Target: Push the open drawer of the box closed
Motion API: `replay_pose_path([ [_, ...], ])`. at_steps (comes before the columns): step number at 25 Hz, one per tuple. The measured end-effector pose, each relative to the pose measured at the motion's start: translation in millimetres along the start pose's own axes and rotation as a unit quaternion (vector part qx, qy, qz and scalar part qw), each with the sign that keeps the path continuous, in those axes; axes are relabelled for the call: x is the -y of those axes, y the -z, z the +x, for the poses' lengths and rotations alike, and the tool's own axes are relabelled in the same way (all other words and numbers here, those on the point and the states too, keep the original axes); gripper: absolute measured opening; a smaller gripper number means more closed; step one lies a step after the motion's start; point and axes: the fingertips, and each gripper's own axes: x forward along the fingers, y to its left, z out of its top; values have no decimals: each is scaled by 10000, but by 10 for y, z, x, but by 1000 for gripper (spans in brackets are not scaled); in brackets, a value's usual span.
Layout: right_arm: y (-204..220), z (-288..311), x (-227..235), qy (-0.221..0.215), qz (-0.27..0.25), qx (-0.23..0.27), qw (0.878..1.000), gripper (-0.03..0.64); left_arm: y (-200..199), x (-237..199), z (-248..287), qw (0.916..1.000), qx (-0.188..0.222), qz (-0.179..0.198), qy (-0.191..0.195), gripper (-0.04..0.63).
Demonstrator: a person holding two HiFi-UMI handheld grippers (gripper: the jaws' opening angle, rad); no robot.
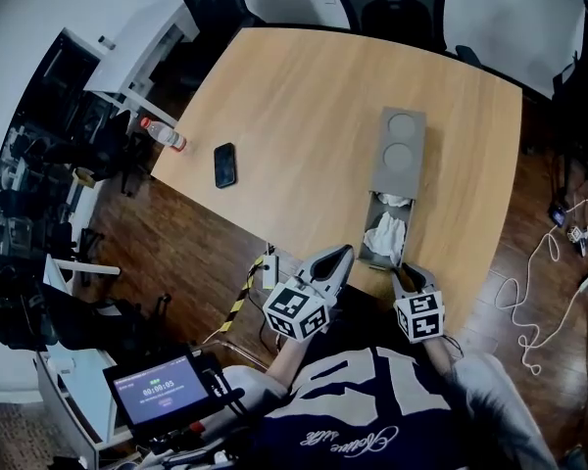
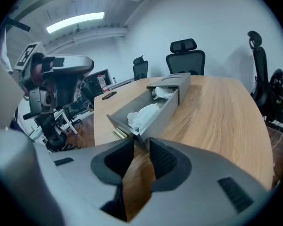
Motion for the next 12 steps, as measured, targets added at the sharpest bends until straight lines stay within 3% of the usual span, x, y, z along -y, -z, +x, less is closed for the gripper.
replay_pose_path([
  [12,-405,280,366,702,606,-42,9957,104,-314,-652,506,9987,-63,-131,488,2],
])
